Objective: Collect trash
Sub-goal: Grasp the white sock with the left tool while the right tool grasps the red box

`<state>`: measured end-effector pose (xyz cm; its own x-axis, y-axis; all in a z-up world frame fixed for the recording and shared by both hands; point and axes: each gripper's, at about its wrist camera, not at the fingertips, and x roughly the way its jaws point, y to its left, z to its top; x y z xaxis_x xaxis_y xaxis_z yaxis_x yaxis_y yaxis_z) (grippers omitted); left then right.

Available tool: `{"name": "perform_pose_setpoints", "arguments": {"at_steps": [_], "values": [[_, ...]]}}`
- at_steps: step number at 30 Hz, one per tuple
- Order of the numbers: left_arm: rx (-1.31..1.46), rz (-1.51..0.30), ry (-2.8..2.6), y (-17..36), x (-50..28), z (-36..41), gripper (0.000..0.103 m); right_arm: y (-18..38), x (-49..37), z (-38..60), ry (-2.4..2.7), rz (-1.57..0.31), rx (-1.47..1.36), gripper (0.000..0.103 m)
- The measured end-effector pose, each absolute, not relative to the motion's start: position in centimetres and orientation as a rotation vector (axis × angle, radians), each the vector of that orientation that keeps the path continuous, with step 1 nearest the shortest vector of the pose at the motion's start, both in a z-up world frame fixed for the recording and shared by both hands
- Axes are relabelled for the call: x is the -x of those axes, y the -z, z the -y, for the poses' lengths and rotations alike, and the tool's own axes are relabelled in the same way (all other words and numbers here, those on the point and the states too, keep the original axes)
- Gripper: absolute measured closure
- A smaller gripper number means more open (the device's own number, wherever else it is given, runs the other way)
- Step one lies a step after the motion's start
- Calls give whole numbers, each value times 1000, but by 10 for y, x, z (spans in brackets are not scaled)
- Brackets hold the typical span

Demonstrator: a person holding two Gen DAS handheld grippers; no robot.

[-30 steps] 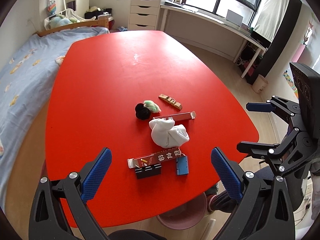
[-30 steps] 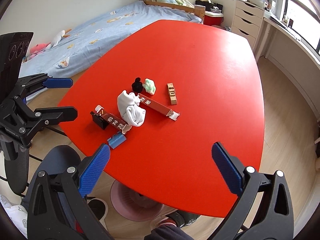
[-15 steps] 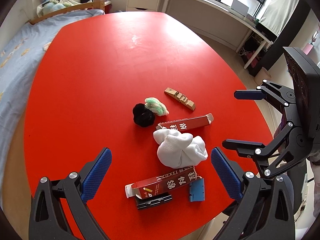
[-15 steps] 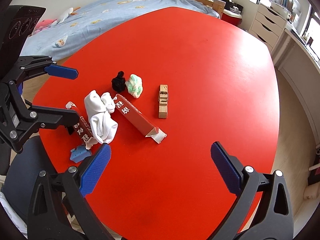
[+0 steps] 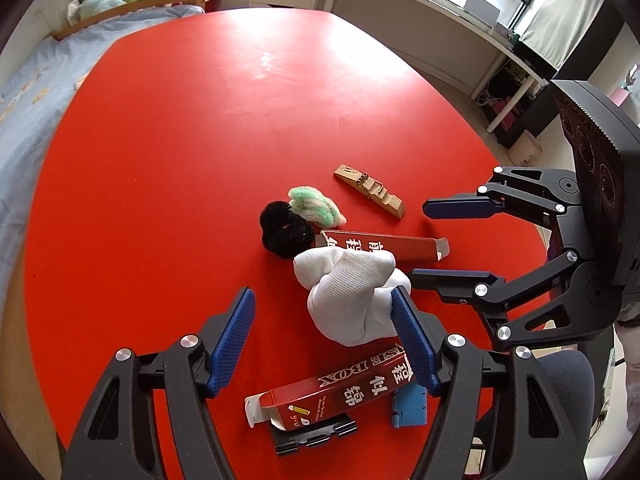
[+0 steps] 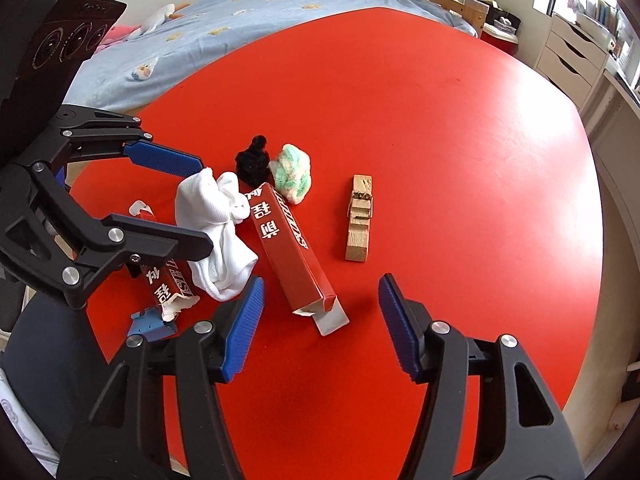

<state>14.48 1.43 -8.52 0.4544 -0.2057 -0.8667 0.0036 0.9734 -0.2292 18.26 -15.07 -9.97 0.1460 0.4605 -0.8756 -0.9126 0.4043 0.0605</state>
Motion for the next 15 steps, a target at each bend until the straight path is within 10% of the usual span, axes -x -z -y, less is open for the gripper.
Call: {"name": "perform_pose_setpoints", "arguments": {"at_steps": [8,15], "values": [[201,-1091,154,83,-143,-14,69,98,-179,148,-1072,-965,585,83],[194,-1071,152,77,-136,-16,76,88,-172,152,-1068,-940,577,85]]}}
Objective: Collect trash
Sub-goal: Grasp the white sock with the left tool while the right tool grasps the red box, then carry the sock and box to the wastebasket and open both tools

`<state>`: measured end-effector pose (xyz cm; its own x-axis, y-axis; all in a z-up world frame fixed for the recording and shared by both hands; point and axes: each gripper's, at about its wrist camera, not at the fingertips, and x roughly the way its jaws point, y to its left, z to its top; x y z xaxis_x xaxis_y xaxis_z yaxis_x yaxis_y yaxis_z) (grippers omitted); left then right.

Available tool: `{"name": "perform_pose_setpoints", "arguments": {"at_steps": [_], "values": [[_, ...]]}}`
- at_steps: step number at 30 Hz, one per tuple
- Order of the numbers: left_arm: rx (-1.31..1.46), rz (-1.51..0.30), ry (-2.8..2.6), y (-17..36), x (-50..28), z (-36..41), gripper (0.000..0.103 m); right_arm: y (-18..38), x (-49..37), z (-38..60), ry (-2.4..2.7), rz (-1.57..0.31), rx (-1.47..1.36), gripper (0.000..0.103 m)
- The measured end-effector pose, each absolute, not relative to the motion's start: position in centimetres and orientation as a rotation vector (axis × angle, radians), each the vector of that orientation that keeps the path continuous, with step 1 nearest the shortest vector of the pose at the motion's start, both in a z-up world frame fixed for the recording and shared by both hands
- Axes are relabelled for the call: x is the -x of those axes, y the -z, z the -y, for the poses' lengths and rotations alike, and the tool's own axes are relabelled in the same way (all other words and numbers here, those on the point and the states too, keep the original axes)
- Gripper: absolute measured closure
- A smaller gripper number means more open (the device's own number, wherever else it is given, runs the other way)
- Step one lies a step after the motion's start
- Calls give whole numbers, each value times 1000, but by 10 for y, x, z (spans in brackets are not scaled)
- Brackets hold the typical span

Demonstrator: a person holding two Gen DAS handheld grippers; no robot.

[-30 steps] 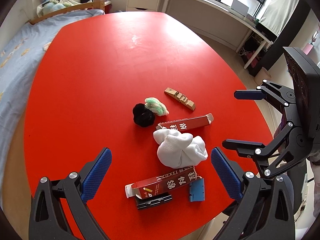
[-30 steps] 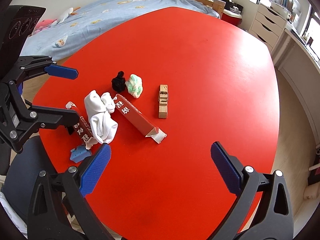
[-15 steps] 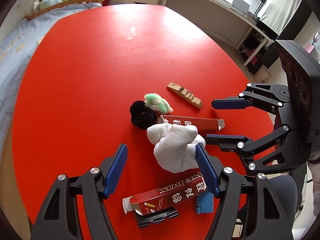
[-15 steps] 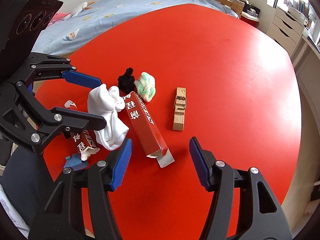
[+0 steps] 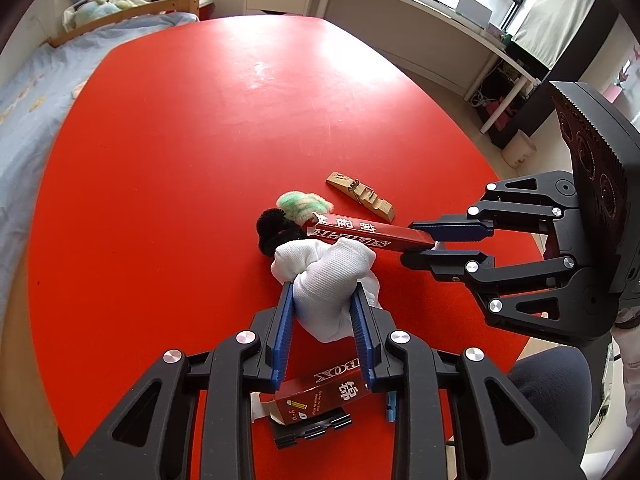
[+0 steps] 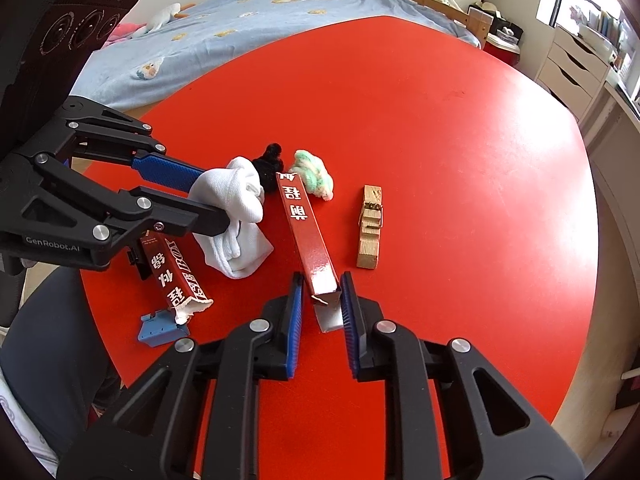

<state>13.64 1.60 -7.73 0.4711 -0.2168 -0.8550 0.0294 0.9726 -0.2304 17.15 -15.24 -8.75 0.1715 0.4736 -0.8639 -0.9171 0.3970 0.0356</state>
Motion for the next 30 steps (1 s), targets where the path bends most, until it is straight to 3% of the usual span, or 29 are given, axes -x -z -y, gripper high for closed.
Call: {"name": "perform_pose_setpoints", "arguments": {"at_steps": [30], "values": [[86,-899,139,-4,-31,17,76,2,-68,244,-909,-870,332,85]]}}
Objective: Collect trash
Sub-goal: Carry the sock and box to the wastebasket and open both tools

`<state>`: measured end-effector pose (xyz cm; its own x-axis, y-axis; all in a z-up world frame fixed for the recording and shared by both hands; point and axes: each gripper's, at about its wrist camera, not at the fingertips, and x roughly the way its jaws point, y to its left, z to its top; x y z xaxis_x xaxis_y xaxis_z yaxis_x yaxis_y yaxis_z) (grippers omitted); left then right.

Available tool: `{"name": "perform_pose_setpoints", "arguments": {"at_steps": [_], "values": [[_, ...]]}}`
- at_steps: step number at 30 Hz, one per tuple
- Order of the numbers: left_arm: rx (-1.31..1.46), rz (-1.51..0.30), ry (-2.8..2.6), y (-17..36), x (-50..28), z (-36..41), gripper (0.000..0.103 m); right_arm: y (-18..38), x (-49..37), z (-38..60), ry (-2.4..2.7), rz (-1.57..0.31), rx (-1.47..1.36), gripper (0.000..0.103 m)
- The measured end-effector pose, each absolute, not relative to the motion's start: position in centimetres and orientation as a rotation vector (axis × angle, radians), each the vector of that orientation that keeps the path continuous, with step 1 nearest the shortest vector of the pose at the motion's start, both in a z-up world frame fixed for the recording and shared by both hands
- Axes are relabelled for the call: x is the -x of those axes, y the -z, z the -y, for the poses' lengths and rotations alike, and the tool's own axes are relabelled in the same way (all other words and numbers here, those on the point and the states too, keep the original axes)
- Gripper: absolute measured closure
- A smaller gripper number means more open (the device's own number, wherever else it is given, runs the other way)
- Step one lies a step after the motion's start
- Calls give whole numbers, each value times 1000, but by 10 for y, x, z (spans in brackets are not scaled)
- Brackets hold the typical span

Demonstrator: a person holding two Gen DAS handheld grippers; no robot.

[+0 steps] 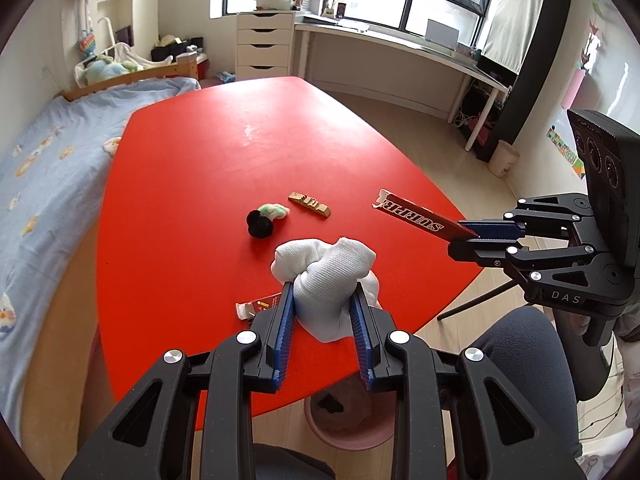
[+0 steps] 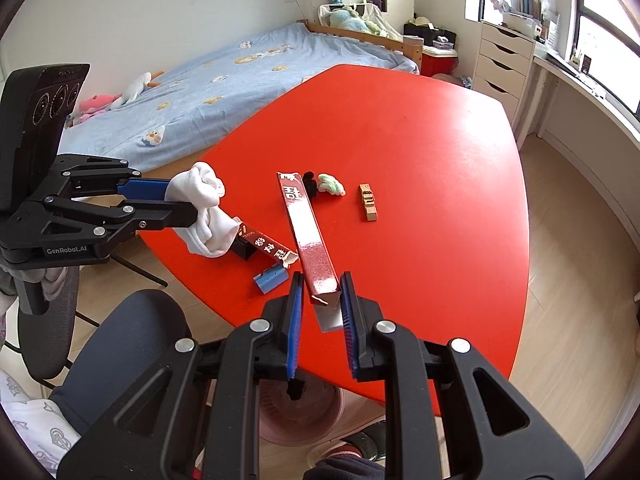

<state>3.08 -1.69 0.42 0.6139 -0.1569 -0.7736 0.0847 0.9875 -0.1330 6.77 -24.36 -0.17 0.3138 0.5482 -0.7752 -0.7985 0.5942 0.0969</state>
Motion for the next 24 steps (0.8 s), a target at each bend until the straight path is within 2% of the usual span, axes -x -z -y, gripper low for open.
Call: {"name": "perform_pose_setpoints", "arguments": {"at_steps": [24], "values": [[103,-958,180,32,44,50,76,30,17,284,-882,-965,283,85]]}}
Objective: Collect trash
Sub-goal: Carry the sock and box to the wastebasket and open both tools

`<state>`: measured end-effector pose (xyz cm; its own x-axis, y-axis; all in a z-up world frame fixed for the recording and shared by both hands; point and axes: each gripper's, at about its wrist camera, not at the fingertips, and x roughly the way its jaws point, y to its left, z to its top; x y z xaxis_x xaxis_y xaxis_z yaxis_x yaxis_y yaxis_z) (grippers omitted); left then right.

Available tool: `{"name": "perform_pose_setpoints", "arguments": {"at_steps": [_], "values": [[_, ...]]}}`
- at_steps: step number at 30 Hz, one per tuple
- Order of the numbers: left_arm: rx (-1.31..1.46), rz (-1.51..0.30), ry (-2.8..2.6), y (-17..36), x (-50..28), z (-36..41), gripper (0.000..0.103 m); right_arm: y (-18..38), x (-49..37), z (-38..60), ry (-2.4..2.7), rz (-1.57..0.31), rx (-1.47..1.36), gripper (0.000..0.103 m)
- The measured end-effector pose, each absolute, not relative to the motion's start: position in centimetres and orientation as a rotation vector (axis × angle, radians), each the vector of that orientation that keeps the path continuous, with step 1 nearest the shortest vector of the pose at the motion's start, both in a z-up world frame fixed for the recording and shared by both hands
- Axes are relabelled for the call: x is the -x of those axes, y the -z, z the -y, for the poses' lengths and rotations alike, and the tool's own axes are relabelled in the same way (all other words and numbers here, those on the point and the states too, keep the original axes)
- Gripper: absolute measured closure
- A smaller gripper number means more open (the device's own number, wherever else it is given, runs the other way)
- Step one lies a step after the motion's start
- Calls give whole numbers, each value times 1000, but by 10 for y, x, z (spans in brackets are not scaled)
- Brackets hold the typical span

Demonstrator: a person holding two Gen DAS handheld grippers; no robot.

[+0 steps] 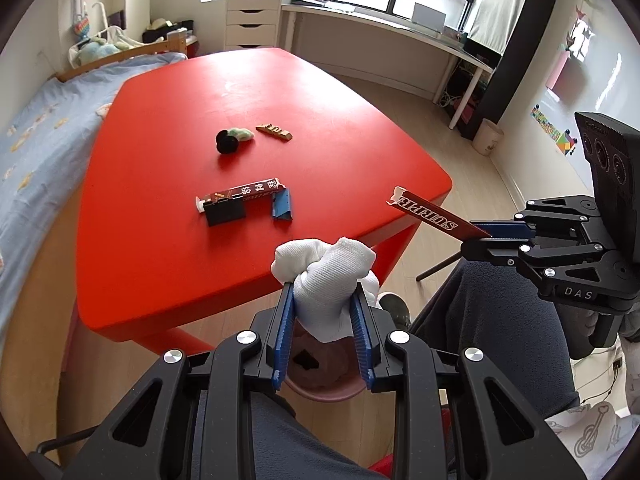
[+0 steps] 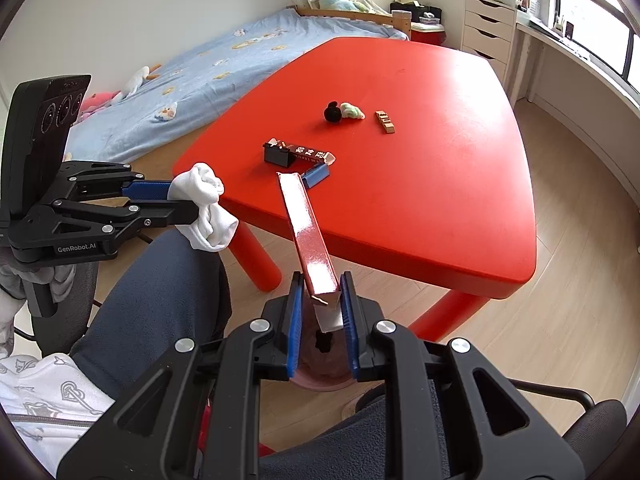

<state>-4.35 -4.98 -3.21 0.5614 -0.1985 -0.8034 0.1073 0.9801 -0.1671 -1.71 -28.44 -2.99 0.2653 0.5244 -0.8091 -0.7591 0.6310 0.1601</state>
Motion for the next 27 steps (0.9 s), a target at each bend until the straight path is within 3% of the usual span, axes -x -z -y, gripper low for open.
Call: {"name": "perform_pose_setpoints", "arguments": {"at_steps": [19,22,23,24,25,26,27], "values": [[101,-971,203,39,50,59,76,38,26,286,-889,-986,280,85],[102,-974,210,39,49,59,71,40,26,285,-901,-992,277,83],[105,-972,215,39,49,59,67,41,26,285,-897,-990,277,69],[104,-973,211,39,48,59,54,41,25,285,-888,-985,274,56],[106,-968,204,39,48,59,43,41,25,287,-876,-978,266,33],[111,-958,191,39,48,57,23,40,23,288,-866,-974,256,21],[114,-943,177,38,50,56,15,41,22,289,-856,-976,252,19]]}}
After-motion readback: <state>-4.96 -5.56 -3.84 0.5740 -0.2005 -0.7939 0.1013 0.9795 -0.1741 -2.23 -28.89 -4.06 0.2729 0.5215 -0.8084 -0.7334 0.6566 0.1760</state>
